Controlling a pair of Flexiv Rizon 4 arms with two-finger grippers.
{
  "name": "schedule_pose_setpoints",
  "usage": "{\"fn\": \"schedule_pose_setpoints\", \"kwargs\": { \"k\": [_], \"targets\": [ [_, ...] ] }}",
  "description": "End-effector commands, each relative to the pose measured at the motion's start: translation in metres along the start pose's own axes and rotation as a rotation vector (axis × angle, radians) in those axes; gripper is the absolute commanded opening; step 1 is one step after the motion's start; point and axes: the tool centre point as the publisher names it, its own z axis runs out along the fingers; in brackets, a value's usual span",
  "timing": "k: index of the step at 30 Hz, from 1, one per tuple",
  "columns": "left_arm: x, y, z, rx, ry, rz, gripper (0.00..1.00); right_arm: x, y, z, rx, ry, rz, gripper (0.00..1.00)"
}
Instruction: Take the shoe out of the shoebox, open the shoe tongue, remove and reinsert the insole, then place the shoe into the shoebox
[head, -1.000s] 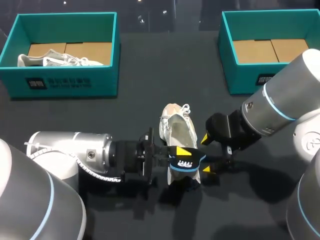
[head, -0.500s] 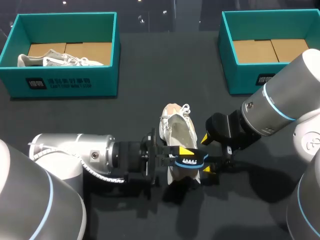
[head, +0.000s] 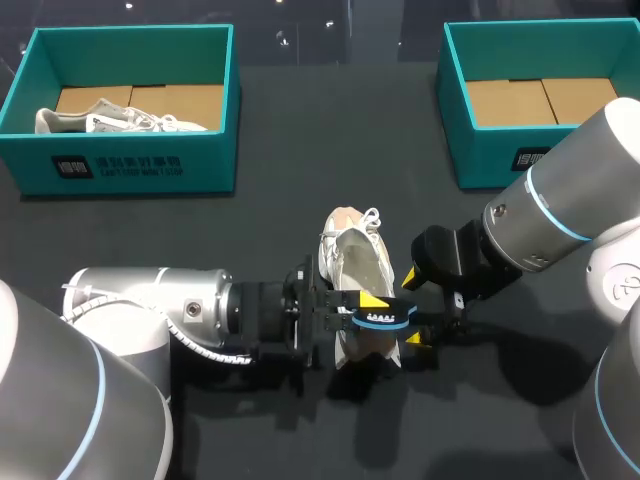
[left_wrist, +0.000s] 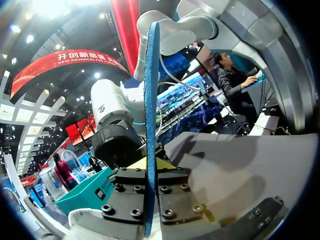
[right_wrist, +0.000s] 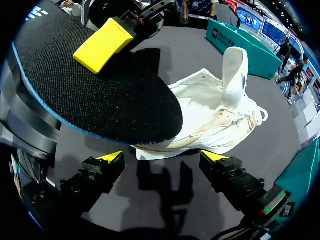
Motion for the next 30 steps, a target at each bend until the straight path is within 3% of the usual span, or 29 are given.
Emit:
{"fn": "schedule_pose_setpoints", "kwargs": {
  "k": [1, 30],
  "targets": [
    [0.001, 0.003, 0.005, 0.001, -0.003, -0.003, 0.00, 0.001, -0.001, 0.000, -0.001, -0.002, 0.000, 1.00],
    [-0.002, 0.028, -0.001, -0.030, -0.002, 0.007, 0.00, 0.001, -0.001, 0.000, -0.001, -0.002, 0.000, 1.00]
  ]
}}
